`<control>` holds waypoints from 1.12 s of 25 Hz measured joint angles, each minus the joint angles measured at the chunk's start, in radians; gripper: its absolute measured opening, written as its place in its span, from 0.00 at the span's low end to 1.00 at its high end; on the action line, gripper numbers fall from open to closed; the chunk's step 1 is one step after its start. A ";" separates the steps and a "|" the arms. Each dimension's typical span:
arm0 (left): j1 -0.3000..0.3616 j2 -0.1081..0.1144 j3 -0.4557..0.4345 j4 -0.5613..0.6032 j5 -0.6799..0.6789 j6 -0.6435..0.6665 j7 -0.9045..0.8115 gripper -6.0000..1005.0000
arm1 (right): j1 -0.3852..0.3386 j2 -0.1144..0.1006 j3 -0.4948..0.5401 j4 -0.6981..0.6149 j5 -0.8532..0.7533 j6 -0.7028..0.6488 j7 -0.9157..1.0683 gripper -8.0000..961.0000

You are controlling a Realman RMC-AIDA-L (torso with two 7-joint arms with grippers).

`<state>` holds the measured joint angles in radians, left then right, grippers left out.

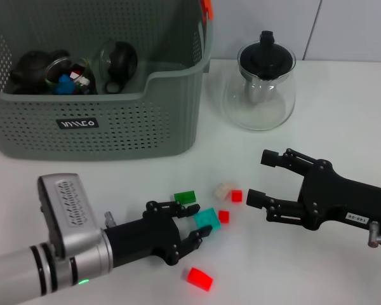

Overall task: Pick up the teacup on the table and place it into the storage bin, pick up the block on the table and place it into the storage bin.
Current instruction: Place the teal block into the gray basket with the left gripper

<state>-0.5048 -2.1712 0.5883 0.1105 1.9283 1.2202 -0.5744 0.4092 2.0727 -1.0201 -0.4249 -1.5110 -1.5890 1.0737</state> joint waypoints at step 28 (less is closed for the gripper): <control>0.080 0.117 -0.362 0.632 -0.104 0.705 -0.654 0.46 | 0.000 0.001 0.012 -0.002 0.000 -0.003 0.000 0.98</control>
<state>-0.4251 -2.0537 0.2267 0.7429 1.8240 1.9253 -1.2286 0.4096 2.0742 -1.0081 -0.4271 -1.5108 -1.5916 1.0737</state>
